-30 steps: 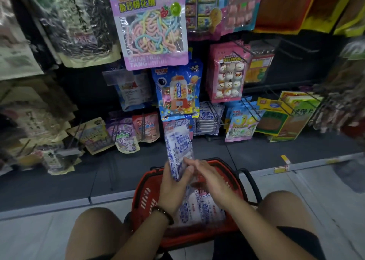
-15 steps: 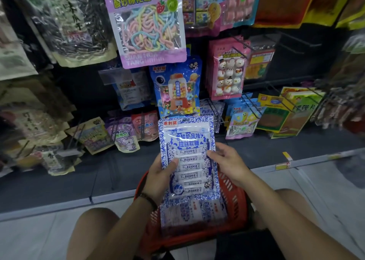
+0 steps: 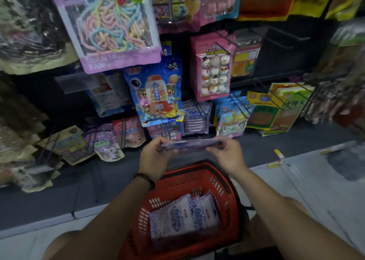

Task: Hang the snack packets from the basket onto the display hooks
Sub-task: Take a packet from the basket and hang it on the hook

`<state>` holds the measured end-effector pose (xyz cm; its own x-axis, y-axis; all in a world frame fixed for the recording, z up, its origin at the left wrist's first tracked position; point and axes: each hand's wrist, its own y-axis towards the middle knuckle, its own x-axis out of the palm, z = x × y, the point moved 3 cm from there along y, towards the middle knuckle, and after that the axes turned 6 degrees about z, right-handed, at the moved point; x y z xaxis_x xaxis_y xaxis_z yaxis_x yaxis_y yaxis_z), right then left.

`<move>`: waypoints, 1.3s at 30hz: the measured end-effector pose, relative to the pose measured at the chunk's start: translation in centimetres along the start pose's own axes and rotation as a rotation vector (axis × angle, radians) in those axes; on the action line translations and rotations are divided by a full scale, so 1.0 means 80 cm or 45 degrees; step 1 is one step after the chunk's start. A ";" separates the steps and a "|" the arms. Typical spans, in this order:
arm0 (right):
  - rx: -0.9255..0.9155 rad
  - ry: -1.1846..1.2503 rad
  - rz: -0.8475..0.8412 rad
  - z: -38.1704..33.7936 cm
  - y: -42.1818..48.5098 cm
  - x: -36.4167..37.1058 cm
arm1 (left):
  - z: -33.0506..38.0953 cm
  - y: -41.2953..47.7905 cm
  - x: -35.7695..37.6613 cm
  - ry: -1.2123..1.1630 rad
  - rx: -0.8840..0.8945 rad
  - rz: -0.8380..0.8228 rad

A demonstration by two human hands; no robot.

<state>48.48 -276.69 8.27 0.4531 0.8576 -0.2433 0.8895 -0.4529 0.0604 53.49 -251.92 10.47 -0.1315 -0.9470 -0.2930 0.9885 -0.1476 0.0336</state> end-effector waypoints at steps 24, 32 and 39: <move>0.579 0.129 -0.089 0.203 0.174 -0.004 | -0.117 0.138 0.181 0.082 -0.441 0.075; 0.634 0.024 -0.030 0.213 0.190 -0.007 | -0.123 0.144 0.210 -0.201 -0.582 0.136; 0.572 -0.150 0.005 0.163 0.187 -0.004 | -0.131 0.147 0.212 -0.189 -0.617 0.242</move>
<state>60.90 -286.94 -3.38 0.4235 0.8341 -0.3534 0.7628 -0.5388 -0.3577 63.65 -266.76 -4.13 0.0785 -0.9795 -0.1856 0.9125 0.1455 -0.3824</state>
